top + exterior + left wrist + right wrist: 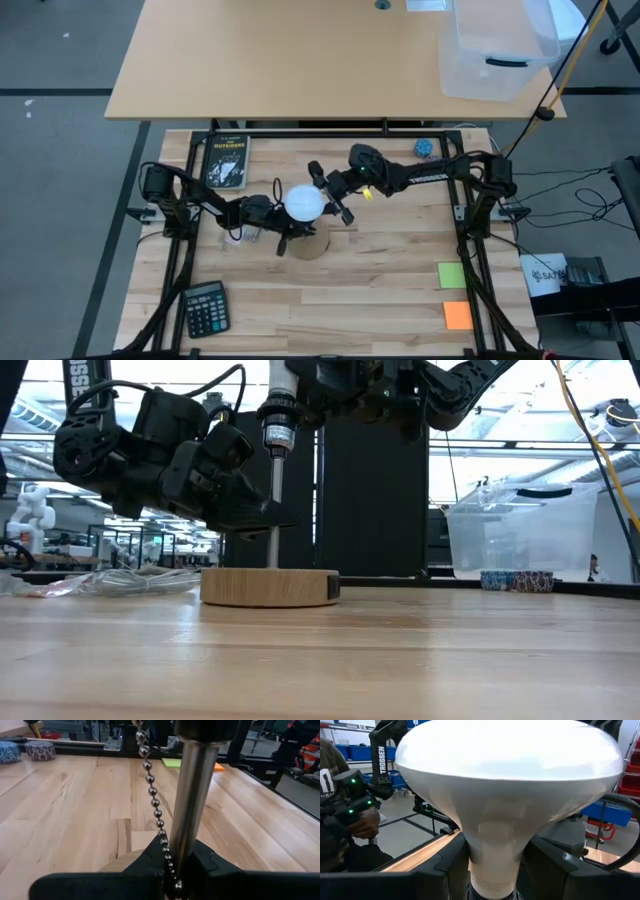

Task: Screw lightbulb
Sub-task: Remove the lightbulb from the lamp socket

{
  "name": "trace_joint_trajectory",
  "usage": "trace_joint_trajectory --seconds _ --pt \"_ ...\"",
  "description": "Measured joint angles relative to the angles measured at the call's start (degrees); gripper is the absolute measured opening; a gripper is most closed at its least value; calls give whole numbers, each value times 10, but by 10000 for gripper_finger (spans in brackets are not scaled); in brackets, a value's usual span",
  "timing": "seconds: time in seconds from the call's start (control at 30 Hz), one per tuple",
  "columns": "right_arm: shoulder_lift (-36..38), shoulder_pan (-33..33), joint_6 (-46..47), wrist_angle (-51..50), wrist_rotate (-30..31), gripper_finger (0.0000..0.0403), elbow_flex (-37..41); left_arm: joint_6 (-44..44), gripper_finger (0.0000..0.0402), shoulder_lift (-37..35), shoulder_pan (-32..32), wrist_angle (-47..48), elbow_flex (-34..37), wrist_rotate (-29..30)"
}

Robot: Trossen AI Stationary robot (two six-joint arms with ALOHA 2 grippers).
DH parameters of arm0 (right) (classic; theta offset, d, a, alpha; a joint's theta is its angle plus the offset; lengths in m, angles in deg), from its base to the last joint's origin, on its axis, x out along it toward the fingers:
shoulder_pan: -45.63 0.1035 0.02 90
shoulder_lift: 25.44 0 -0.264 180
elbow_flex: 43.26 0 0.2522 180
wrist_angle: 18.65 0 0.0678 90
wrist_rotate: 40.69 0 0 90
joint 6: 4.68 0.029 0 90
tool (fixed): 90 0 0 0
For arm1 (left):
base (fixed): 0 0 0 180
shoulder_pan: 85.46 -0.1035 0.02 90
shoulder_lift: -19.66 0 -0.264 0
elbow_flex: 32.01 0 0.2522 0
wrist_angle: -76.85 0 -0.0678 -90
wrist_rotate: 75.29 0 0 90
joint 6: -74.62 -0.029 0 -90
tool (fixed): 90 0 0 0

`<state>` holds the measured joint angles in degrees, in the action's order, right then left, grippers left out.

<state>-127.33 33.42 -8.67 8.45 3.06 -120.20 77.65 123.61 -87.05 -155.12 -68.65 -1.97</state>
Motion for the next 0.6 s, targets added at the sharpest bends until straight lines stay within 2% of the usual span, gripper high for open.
trace_joint_trajectory --seconds 0.23,0.6 --pt "-1 8 18 17 27 177 1 3 33 -1 1 11 1 14" --pt "4 9 34 21 43 264 1 9 33 -1 2 10 2 58"
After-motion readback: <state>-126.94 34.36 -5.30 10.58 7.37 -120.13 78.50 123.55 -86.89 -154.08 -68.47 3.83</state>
